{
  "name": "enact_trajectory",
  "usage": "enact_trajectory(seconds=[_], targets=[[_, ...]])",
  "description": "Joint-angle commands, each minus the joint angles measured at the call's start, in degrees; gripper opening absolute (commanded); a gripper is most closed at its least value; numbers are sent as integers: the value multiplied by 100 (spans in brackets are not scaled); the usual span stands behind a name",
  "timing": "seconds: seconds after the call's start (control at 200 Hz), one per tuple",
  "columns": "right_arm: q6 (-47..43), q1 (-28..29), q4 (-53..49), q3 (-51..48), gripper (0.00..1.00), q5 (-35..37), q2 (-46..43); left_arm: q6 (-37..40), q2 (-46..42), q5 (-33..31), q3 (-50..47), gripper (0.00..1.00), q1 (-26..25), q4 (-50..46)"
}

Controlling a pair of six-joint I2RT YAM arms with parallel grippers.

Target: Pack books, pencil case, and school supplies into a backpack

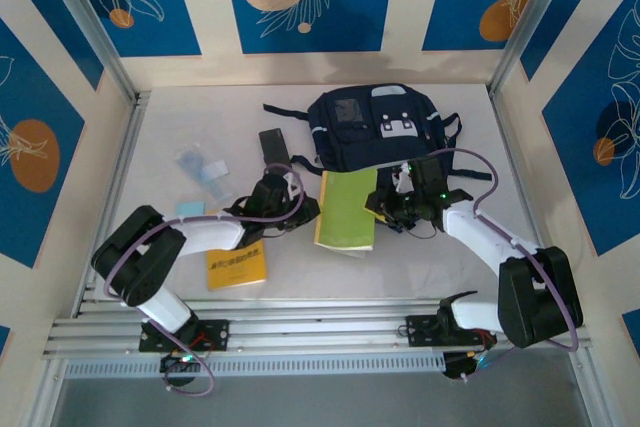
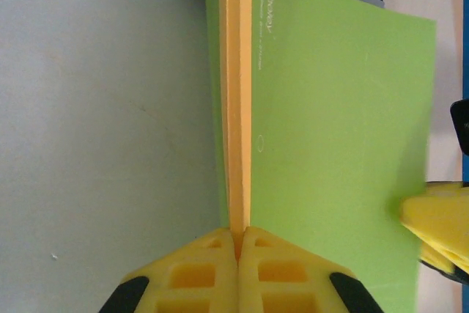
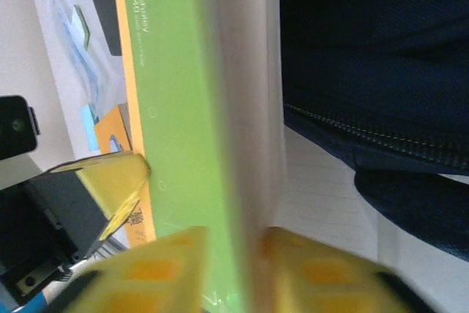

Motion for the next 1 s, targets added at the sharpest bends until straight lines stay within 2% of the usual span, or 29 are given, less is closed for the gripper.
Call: enact_trajectory(seconds=[0.0,0.145,0.16,0.17,0.36,0.555,0.63,0.705,0.79,0.995], targets=[[26,28,-429,332,64,218,-315,384,-613,6,570,0,189,-334],[3,38,-897,742,88,481,-385,845,-1095,-456,1059,0,668,-1308],[4,40,-918,777,97,477,-385,888,-1123,-494,1116,0,710,-1380],[8,49,-933,806,100,475,-387,908,-1141,-521,1157,0,743,-1417],[265,380,-970,1125,99,486,-380,1101,-1174,-800,1810,0,1151,-1585],[1092,952,-278,1004,100,625,-409,917,-962,-870,2092,0,1223,-1303],[1867,1247,527,672,100,850,-411,531,-939,-1004,1867,0,1215,-898],[2592,1614,1772,215,100,1192,-378,63,-964,-1251,1523,0,1197,-376],[3222,1966,2942,-180,100,1838,-288,-352,-1042,-1647,1102,0,1115,170],[4073,2407,4276,-268,100,2240,165,-772,-1149,-2486,501,0,836,1079]])
